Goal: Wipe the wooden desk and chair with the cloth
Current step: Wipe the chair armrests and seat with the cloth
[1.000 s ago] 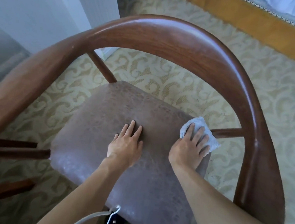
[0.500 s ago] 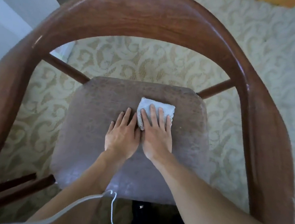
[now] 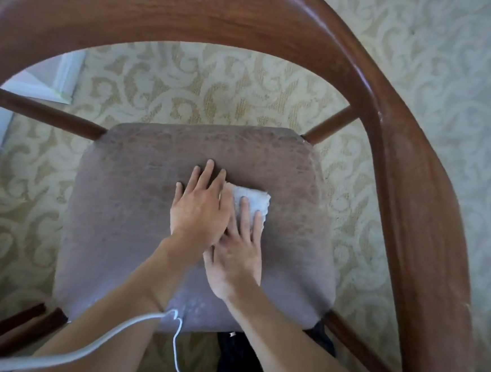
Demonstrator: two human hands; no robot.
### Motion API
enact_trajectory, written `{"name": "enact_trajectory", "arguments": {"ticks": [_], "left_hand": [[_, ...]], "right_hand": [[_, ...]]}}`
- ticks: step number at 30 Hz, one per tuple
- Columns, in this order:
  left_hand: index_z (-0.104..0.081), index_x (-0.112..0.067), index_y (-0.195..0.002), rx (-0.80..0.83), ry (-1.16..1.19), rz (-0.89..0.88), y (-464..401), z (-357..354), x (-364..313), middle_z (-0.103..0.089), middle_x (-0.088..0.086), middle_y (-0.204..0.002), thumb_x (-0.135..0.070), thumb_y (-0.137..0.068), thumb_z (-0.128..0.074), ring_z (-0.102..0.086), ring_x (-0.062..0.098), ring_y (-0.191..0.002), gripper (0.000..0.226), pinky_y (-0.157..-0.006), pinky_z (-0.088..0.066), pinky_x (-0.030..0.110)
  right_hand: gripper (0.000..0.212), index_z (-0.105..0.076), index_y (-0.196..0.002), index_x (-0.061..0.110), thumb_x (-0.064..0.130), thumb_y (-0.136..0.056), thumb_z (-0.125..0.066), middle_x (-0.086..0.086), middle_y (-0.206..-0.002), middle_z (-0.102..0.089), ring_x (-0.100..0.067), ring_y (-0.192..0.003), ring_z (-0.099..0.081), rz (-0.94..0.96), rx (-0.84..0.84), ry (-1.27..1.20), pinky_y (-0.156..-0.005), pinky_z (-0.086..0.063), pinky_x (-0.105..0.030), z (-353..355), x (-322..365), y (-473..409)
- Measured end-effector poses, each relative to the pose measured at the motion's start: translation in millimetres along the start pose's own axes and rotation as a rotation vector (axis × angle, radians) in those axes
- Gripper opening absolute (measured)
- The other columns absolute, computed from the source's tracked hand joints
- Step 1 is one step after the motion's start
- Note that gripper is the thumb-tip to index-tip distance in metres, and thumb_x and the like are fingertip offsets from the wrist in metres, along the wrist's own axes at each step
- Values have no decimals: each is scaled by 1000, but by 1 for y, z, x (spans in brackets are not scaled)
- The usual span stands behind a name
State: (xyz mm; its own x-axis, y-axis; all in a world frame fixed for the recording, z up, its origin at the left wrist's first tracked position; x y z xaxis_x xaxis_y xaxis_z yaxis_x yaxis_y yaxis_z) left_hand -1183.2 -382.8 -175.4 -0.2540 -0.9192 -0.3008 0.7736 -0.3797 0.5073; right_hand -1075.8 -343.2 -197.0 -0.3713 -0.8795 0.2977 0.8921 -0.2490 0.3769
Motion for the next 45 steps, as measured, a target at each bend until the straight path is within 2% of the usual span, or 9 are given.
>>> {"name": "enact_trajectory", "arguments": {"ticks": [5, 10, 15, 21, 28, 32, 37, 41, 45], "left_hand": [[-27, -30, -163, 9, -28, -20, 0, 2, 1, -4, -8, -175, -55, -105, -15, -2, 17, -161, 64, -129, -8, 48], [-22, -31, -164, -2, -36, -26, 3, -1, -3, -1, -8, -175, -52, -108, -16, 2, 18, -161, 60, -130, -5, 49], [-21, -31, -164, 12, -25, -18, 3, 2, -4, 0, -7, -175, -50, -108, -17, 3, 18, -161, 59, -130, -4, 50], [-10, -26, -166, 65, -197, -154, 25, -17, -12, 10, -4, -175, -51, -107, -18, 8, 22, -161, 65, -129, -5, 54], [-1, -26, -166, 78, -200, -202, 46, -43, -21, 17, -3, -173, -48, -108, -16, 15, 21, -160, 63, -129, 3, 51], [-5, -28, -166, 64, -139, -224, 53, -46, -14, 14, -6, -174, -47, -108, -18, 14, 17, -160, 63, -129, 4, 47], [-6, -28, -166, 57, -117, -239, 70, -53, -3, 13, -7, -174, -49, -105, -12, 13, 15, -160, 65, -130, 4, 43], [-10, -28, -166, 42, -104, -251, 71, -54, 0, 9, -8, -174, -56, -94, 2, 10, 14, -160, 78, -130, 2, 42], [-10, -27, -166, 30, -111, -237, 71, -59, -2, 11, -7, -174, -58, -95, 3, 11, 15, -160, 78, -129, 5, 43]], "right_hand": [[63, -20, -162, 27, 39, -101, -25, -4, -172, -10, -31, -158, -7, -187, -97, 21, -126, -13, -58, 16, -48, 3], [61, -2, -163, 30, 39, -107, -23, -6, -172, 7, -34, -158, 8, -404, -116, 22, -127, -1, -54, 53, -96, -44], [63, 8, -163, 28, 39, -108, -23, -6, -171, 15, -34, -157, 12, -379, -125, 2, -127, 0, -55, 51, -74, -57], [65, -9, -164, 22, 31, -106, -35, -11, -172, 1, -37, -158, -1, -511, -195, -35, -126, -10, -59, 18, -85, 38], [65, -13, -164, 22, 35, -101, -27, -13, -172, -3, -39, -157, -5, -417, -108, -32, -124, -16, -61, -27, -47, 127], [63, -34, -156, 21, 37, -96, -41, -11, -167, -25, -40, -157, -10, -77, 23, -42, -123, -5, -60, -49, 14, 124], [87, 11, -162, 28, 38, -100, -48, -3, -172, -8, -30, -158, 7, 181, 152, -43, -124, 13, -55, -56, 61, 103], [72, -14, -163, 20, 28, -96, -39, -11, -171, -14, -36, -158, -4, -111, 5, -27, -125, -2, -60, -45, 12, 118], [67, -12, -164, 26, 26, -99, -30, -7, -173, -3, -32, -159, -3, -326, -133, -20, -125, -16, -56, -30, -55, 131]]}}
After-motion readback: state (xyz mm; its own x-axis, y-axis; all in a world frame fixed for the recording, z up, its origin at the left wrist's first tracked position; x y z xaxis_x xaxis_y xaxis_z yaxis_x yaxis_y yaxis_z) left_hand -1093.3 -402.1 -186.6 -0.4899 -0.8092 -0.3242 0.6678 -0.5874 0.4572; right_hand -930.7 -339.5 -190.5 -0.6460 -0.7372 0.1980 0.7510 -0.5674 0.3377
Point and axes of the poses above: each hand's wrist, its own y-axis away from the middle knuckle, its own z-axis out of the back of the hand, x = y × z, the point moved 2 cm from there along -y, towards the middle knuckle
